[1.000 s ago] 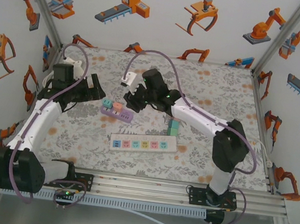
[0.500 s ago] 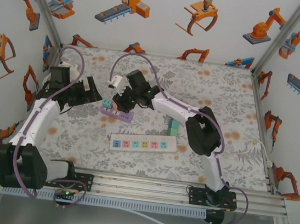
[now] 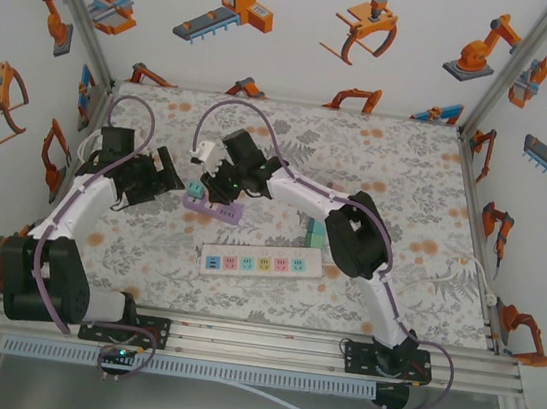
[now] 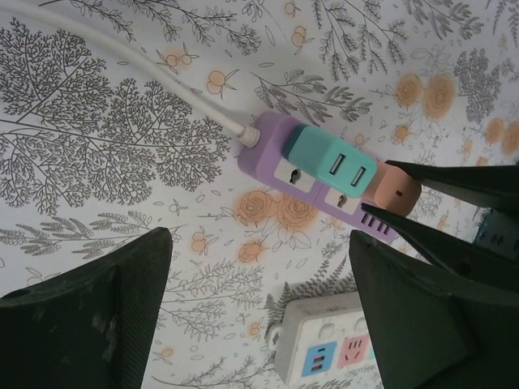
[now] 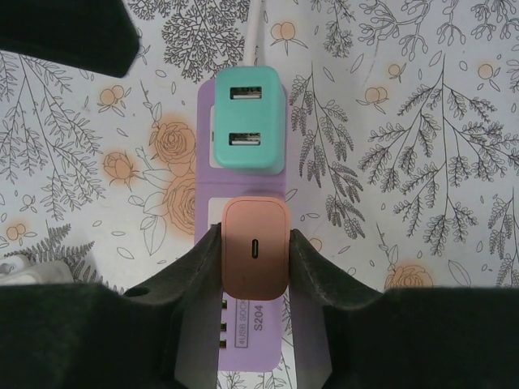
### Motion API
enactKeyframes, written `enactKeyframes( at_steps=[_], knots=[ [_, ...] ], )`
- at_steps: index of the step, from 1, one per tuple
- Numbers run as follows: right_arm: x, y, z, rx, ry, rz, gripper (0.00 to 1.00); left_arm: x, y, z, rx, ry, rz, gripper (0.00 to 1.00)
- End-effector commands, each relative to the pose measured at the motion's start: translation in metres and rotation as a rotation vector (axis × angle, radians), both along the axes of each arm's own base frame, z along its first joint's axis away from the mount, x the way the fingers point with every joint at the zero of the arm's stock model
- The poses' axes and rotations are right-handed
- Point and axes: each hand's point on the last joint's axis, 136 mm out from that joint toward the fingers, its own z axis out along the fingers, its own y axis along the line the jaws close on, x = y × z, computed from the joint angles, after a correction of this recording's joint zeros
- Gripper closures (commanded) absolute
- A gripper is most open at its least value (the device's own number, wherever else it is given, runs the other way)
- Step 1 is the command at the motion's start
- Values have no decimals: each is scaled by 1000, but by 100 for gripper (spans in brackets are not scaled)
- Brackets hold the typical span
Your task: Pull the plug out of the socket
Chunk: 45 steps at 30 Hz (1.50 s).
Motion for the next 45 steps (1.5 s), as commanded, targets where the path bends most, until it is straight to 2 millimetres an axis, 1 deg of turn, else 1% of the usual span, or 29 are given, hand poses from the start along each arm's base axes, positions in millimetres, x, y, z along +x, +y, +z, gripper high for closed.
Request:
enactKeyframes(
  at_steps=[1,5,9,13,19,26,33,38,42,45],
  knots=[
    [-6,10,14,31,-12,45,80,4,-5,-15,-26,18,32,21],
    [-6,8,22,37,-30,47,82,4,-9,-36,-14,48,49,25],
    [-7,7,29,46,-35,51,83,3,-10,-52,0,75,56,27],
    [-9,9,33,62,-29,57,83,2,-8,-64,9,98,62,27],
    [-10,9,32,67,-16,51,84,2,-12,-76,8,123,46,27],
    [-10,10,40,96,-12,46,84,-9,-3,-100,105,199,68,30],
    [-7,13,53,131,-13,21,84,-15,0,-109,164,235,64,33],
    [3,16,65,181,14,-39,85,-18,1,-113,187,253,62,33],
    [6,16,67,178,0,-47,88,-17,2,-114,196,259,63,33],
    [3,14,62,125,-58,-22,90,-18,2,-115,199,265,67,33]
  ],
)
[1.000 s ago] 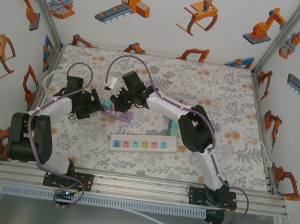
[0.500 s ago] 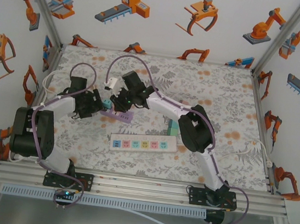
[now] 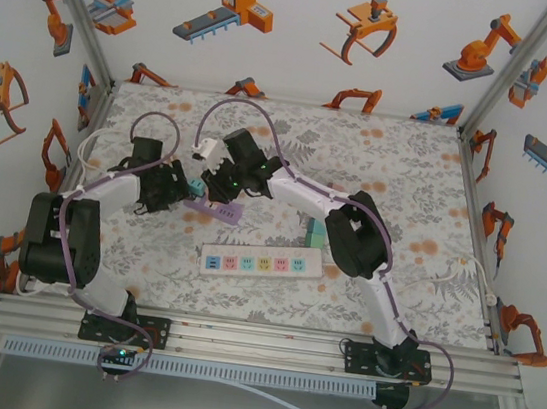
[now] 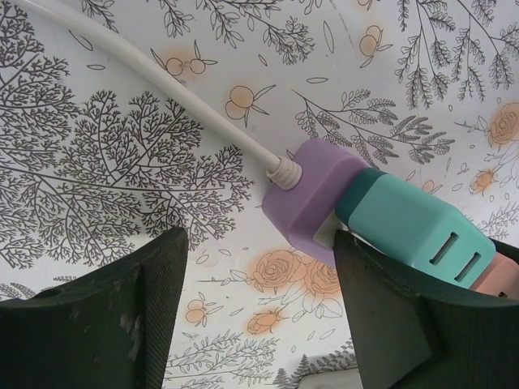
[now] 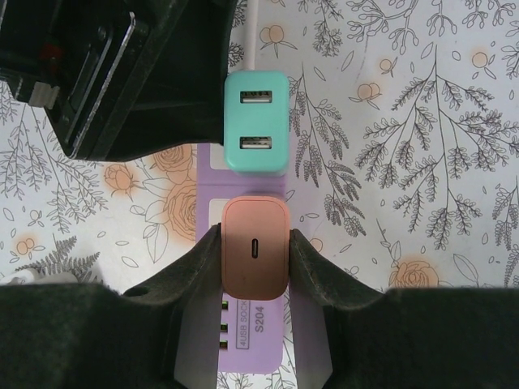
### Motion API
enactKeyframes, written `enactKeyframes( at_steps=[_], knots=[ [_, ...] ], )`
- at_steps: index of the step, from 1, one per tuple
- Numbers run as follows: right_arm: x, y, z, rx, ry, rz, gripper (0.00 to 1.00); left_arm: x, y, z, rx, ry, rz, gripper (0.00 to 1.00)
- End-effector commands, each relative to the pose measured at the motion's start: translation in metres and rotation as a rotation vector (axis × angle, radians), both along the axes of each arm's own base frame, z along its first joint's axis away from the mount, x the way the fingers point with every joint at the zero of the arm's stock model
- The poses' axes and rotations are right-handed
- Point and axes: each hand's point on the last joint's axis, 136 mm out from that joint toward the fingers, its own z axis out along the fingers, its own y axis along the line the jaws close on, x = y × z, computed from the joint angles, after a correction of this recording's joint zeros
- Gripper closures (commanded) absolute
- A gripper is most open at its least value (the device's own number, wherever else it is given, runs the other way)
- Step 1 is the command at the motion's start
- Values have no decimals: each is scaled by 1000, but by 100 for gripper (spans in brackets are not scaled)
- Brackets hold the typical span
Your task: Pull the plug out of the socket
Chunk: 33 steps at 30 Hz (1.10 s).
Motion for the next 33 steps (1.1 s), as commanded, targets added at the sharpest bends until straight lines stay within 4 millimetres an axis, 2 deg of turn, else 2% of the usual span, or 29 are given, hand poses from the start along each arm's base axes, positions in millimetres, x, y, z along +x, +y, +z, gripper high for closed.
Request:
enactKeyframes(
  at_steps=[1,7,16,19,25,29,33],
  knots=[
    [-5,13,59,86,-122,50,90,-35,18,-43,117,179,19,32],
    [-17,14,53,17,-198,114,90,-34,17,-45,115,186,13,32],
    [-4,23,71,104,-57,5,90,-36,9,-48,134,201,-26,35],
    [-4,23,77,102,-55,3,90,-36,7,-50,135,214,-38,35],
    [-5,17,77,81,-78,-1,90,-36,7,-49,139,211,-38,32],
    [0,11,89,91,-87,-56,90,-35,8,-45,143,196,-30,32],
    [6,0,111,123,-93,-157,89,-28,5,-30,128,148,-42,31]
  ],
)
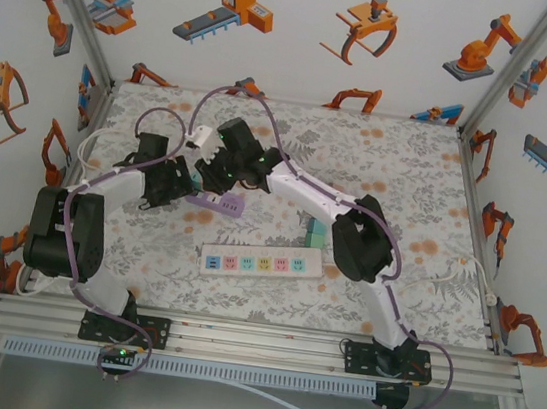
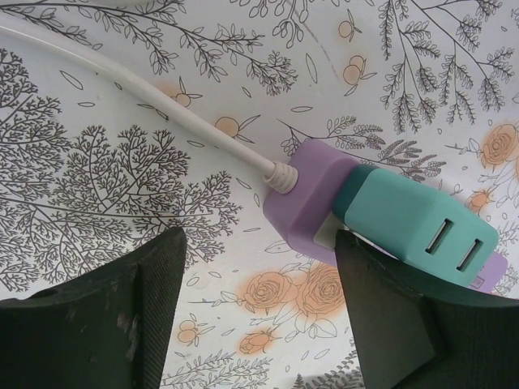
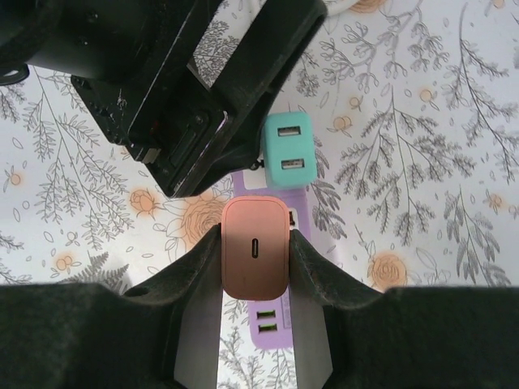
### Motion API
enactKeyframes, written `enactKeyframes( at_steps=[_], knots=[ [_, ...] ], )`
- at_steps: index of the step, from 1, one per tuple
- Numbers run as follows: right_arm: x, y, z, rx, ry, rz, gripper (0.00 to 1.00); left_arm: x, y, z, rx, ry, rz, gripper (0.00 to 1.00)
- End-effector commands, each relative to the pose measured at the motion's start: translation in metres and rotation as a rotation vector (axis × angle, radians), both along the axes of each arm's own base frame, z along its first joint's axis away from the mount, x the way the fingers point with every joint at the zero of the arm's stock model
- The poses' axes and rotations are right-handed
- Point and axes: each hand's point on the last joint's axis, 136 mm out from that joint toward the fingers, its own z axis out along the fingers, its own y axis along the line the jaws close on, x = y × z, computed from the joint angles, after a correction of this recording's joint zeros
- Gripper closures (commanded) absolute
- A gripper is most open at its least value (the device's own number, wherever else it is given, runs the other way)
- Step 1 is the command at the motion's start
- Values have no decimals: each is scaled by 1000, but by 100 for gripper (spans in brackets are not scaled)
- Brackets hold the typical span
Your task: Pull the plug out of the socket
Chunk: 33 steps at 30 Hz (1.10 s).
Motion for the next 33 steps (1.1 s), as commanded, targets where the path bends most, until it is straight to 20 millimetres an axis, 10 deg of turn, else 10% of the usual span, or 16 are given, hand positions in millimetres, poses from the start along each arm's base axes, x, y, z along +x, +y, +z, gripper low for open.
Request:
enactKeyframes(
  at_steps=[1,16,33],
  knots=[
    [7,-8,66,117,-59,-102,89,-40,8,-29,82,156,-33,30],
    [32,-112,135,436,71,-603,87,-20,-30,87,-83,-158,-171,23],
    [-13,-230,81,637,333,-1009,88,-111,-115,242,-227,-672,-813,14]
  ],
)
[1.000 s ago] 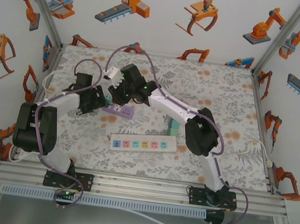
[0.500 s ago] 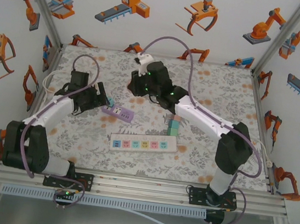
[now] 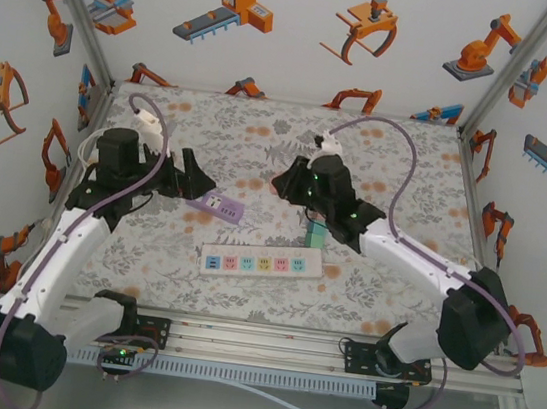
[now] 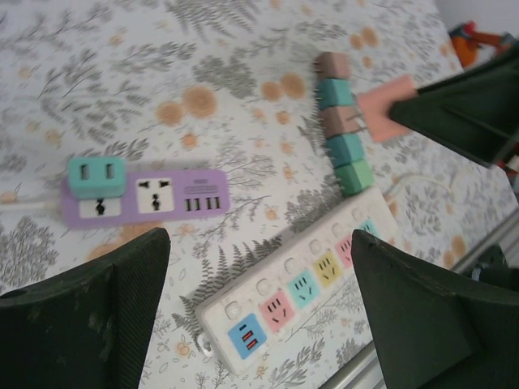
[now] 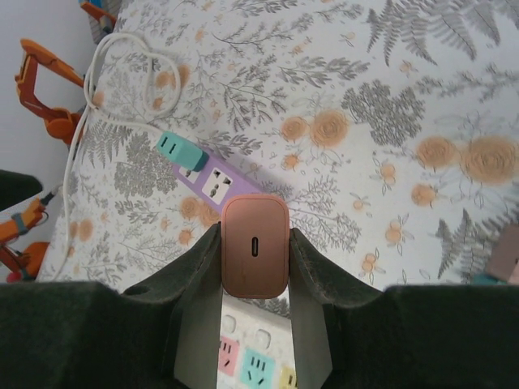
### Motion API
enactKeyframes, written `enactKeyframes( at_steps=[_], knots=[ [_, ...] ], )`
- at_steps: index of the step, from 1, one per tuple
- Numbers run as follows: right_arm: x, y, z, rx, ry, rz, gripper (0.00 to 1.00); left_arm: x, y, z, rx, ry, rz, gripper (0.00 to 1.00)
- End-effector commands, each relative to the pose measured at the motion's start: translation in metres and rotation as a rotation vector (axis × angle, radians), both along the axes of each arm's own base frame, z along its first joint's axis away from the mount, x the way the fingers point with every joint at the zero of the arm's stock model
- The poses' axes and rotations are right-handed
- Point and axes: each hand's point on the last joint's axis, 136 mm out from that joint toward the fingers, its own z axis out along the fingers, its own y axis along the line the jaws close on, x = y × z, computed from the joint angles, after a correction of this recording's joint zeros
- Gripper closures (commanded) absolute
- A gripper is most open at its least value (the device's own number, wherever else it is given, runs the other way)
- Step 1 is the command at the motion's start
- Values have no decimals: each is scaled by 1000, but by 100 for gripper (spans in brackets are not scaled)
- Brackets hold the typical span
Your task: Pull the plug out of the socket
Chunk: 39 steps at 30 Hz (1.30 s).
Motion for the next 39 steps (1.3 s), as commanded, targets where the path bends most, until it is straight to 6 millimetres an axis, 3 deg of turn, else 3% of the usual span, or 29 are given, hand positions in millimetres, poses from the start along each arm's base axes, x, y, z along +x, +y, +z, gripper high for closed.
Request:
enactKeyframes(
  at_steps=[1,7,11,14,31,39],
  knots=[
    [-5,-19,5,129,23,-114,88,-33,-26,34,15,-181,-225,14],
    [-25,-34,-32,155,127,-138,87,-72,-47,44,69,-345,-404,8],
    [-33,-34,-60,127,195,-128,86,-85,-52,46,91,-409,-462,1],
    [-36,-33,-78,109,226,-117,85,-90,-56,49,88,-417,-488,3],
    [-35,-31,-140,35,289,-126,80,-91,-65,40,112,-404,-522,3],
    [-38,-38,-161,-15,332,-155,65,-91,-64,37,126,-403,-519,3]
  ],
)
